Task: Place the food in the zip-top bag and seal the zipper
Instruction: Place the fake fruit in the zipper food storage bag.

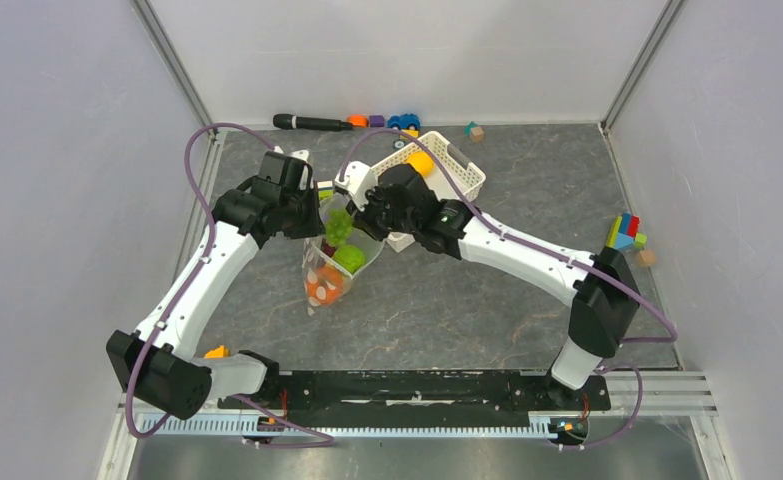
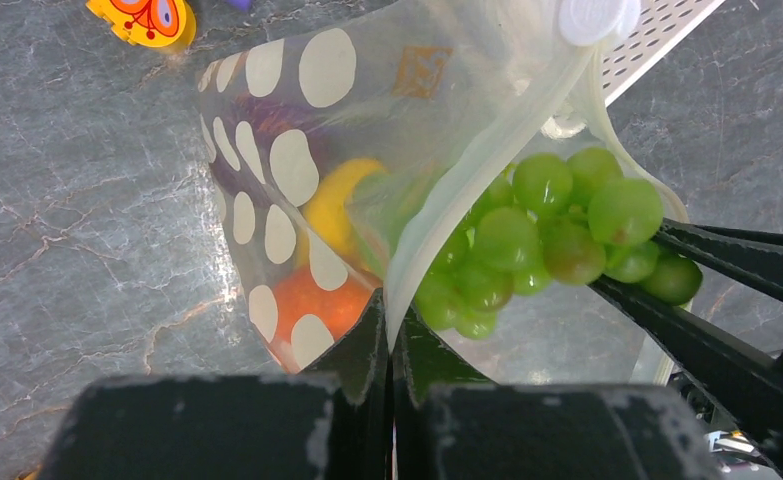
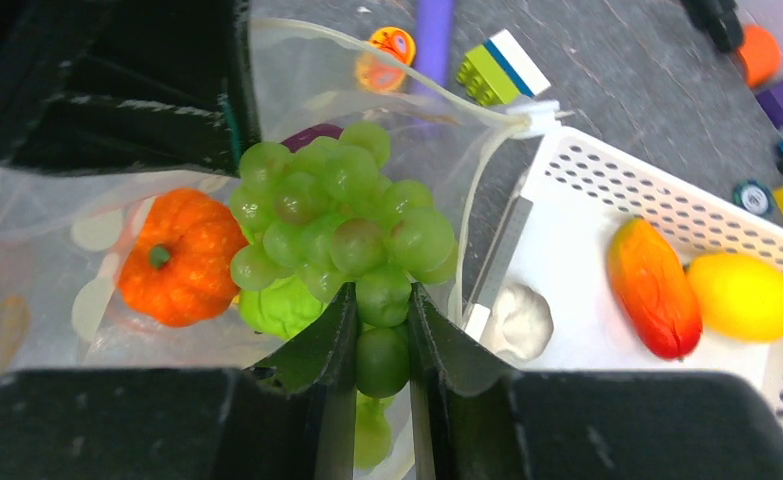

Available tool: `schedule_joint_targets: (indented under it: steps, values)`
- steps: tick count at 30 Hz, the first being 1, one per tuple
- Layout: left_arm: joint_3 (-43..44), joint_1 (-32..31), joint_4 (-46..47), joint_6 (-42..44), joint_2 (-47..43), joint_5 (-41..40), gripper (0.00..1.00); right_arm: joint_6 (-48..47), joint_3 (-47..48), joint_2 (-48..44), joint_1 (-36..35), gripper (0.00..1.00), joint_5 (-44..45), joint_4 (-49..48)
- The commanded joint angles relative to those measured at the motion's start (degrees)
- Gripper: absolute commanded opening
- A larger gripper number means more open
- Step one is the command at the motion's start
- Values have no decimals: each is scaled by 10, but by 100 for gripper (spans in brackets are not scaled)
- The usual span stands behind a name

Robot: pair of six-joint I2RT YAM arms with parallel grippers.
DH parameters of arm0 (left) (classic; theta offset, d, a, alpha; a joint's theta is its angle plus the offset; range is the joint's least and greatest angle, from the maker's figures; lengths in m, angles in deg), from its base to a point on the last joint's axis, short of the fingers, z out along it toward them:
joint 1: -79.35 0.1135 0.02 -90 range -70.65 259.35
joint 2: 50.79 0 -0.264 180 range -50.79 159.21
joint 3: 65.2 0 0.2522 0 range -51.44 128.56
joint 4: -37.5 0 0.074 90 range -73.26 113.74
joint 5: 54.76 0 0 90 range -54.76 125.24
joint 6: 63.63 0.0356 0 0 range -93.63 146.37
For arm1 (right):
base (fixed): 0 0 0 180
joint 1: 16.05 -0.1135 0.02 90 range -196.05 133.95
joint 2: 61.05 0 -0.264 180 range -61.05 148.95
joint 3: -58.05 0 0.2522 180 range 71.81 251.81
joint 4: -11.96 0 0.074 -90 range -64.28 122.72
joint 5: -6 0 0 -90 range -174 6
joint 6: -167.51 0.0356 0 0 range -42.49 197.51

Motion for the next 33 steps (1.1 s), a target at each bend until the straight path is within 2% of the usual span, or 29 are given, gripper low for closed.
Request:
schedule_joint_targets:
  steps: [1, 7, 21, 27, 33]
  values:
    - [0, -1, 23, 18, -8, 25, 2, 57, 32, 8, -32, 22, 114, -28]
    - [0, -2, 24, 17, -3, 37, 2, 131, 29, 12, -47, 22, 175, -32]
    - [-2, -2, 28, 17, -8, 44, 2, 195, 30, 51, -49, 33, 169, -65]
    - [-3, -2, 28, 16, -8, 42, 2, 209, 25, 61, -49, 46, 172, -83]
    - [-2, -2, 28, 17, -5, 37, 2, 161, 19, 48, -49, 71, 154, -88]
